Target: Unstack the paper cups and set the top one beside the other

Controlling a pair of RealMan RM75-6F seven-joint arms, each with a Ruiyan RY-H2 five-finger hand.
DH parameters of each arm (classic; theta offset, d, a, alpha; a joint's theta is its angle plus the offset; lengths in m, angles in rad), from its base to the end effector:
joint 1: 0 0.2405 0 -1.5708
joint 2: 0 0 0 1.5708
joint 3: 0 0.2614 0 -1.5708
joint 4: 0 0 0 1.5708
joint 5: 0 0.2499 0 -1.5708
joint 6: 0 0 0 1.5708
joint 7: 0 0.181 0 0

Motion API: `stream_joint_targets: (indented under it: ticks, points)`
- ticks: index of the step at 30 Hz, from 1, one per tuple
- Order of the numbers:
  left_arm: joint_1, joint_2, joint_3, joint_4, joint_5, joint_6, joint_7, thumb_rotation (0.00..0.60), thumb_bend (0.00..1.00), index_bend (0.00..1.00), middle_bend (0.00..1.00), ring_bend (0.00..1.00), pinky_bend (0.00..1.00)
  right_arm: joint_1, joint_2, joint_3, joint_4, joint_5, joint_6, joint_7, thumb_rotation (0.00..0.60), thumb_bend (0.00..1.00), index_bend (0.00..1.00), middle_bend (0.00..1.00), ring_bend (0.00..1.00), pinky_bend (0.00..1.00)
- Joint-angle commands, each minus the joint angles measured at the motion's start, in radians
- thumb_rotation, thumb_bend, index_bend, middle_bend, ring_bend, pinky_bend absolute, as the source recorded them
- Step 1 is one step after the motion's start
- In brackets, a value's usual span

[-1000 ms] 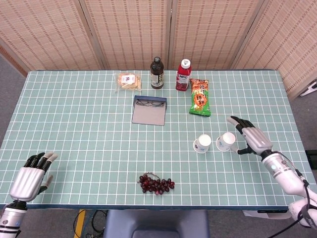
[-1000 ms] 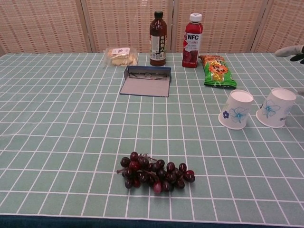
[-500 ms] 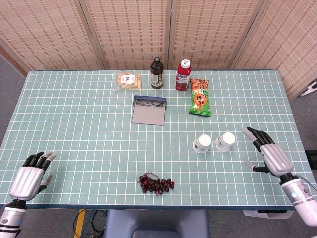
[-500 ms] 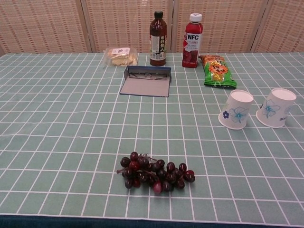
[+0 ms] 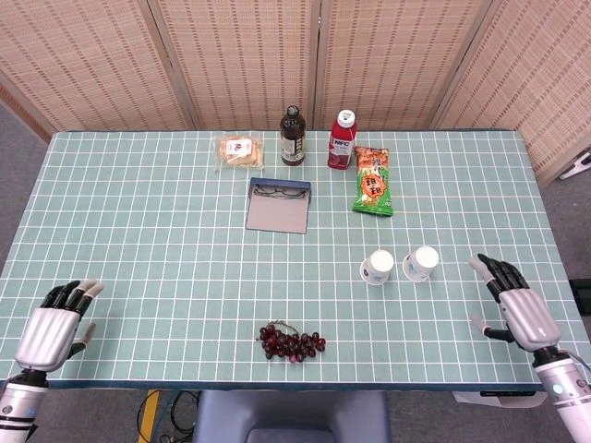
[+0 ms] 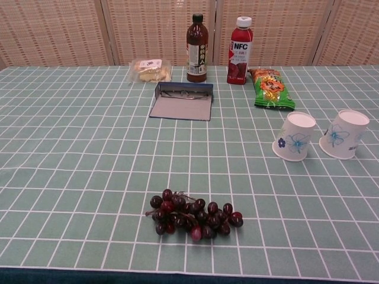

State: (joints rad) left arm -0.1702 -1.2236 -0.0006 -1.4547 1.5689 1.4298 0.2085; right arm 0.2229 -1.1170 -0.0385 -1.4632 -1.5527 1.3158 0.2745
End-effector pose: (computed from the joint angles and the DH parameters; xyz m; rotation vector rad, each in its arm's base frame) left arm -0.3334 0.2393 0.0834 -1.6173 -0.6740 -0.7416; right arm -0.3518 -0.2476 0.1007 1.5711 -1.0897 0.9181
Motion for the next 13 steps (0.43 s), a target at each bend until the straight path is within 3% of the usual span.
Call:
stream_joint_targets:
  ticks: [1,13]
  points:
    - [-0.001,-0.001,-0.001,0.003,-0.003,-0.002,-0.005,0.6,0.4,0.21,0.19,0.15,0.17,-0.001,-0.002,0.004,-0.003,0.002,-0.003,-0.005,0.6,0.27,0.0,0.0,0.0,0.0]
    - [-0.004,-0.004,0.006,0.013,-0.001,-0.013,-0.005,0.6,0.4,0.21,0.19,0.15,0.17,-0.003,-0.008,0.016,-0.001,0.009,-0.009,-0.019,0.6,0.27,0.0,0.0,0.0,0.0]
